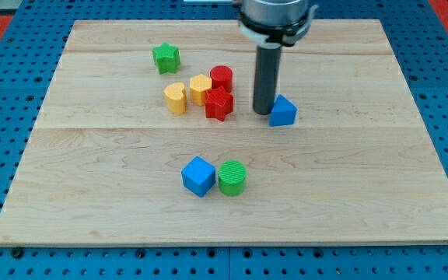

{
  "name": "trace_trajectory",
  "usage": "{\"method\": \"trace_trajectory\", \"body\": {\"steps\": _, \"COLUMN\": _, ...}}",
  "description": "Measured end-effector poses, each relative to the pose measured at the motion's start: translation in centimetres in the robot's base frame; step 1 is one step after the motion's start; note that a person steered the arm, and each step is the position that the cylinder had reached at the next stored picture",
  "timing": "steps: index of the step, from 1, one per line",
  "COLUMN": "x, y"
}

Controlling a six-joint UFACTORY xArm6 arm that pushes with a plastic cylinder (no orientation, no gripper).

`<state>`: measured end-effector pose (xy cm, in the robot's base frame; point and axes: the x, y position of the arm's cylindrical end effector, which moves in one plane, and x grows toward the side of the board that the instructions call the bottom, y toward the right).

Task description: Push the green circle and the blue triangle into the blue cube

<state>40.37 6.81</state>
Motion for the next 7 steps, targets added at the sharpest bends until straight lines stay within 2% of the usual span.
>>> {"method": "trace_trajectory", "body": {"steps": 2, "x": -1.2, "y": 2.5}}
{"method": "trace_trajectory", "body": {"steps": 3, "x": 0.3, "y": 4.5}}
{"method": "trace_trajectory", "body": {"steps": 4, "x": 3.0, "y": 9.5}}
{"method": "trace_trajectory", "body": {"steps": 5, "x": 4.4, "y": 9.4}}
{"method": "trace_trajectory", "body": {"steps": 6, "x": 3.8, "y": 3.9}}
{"method": "trace_trajectory", "body": {"steps": 7, "x": 3.7, "y": -4.7}}
